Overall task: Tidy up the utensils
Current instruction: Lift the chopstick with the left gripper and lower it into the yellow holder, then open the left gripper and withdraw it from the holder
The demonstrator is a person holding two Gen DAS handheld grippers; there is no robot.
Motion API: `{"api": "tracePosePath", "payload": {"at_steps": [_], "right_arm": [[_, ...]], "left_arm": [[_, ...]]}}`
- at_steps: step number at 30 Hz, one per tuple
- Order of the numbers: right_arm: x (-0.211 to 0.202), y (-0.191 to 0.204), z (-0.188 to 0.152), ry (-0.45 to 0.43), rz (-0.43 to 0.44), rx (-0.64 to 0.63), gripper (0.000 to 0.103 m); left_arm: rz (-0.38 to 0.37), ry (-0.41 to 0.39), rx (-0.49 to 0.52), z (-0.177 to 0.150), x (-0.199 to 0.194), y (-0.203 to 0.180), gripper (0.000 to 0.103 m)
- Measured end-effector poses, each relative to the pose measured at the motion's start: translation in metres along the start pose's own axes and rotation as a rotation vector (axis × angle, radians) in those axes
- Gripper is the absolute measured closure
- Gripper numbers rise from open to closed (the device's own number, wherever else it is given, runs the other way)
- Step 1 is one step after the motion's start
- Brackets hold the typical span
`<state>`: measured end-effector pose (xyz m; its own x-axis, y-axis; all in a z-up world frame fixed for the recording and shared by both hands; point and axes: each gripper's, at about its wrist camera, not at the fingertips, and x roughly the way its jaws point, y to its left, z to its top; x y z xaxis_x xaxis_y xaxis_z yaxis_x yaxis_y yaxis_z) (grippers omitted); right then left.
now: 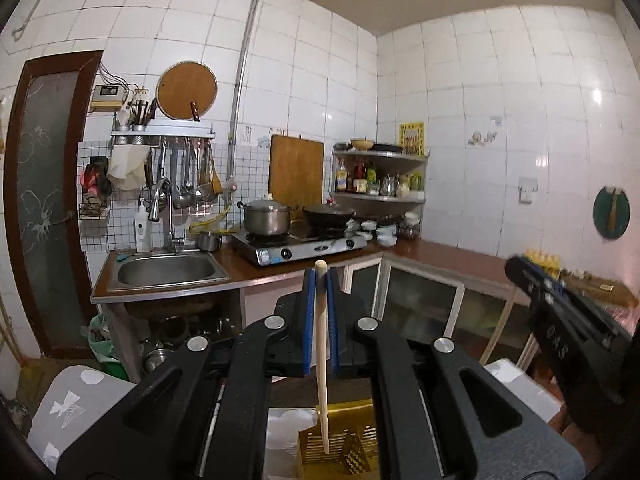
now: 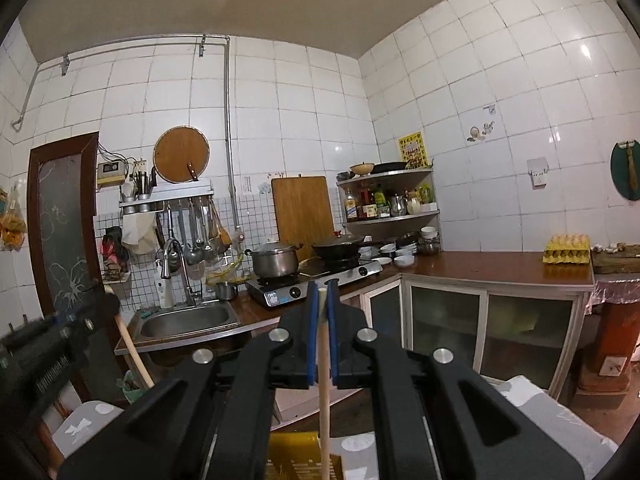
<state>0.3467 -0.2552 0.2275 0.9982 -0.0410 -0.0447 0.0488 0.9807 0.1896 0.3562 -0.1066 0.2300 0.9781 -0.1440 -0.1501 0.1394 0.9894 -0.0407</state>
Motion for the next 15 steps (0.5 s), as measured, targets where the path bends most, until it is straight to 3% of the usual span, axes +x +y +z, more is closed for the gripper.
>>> {"api": "tracePosePath", "payload": {"at_steps": [8,13,15], "right_arm": [[0.048,-0.005,-0.063,0.134,0.009,-0.044,0.098],[0.061,-0.009,-0.094,0.246,0.018,-0.081,0.098],[0.061,-0.013,-0.097,0.288,0.012,-0.079,0.097]], "left_arm": [[0.025,0.155,0.027,-0.074,0.064,0.002,0.098],[0.030,0.216,0.027,-0.090,0.069,0.017,0.098],[0.037,0.217,0.026,-0.088,0.063,0.023,0.090]]}}
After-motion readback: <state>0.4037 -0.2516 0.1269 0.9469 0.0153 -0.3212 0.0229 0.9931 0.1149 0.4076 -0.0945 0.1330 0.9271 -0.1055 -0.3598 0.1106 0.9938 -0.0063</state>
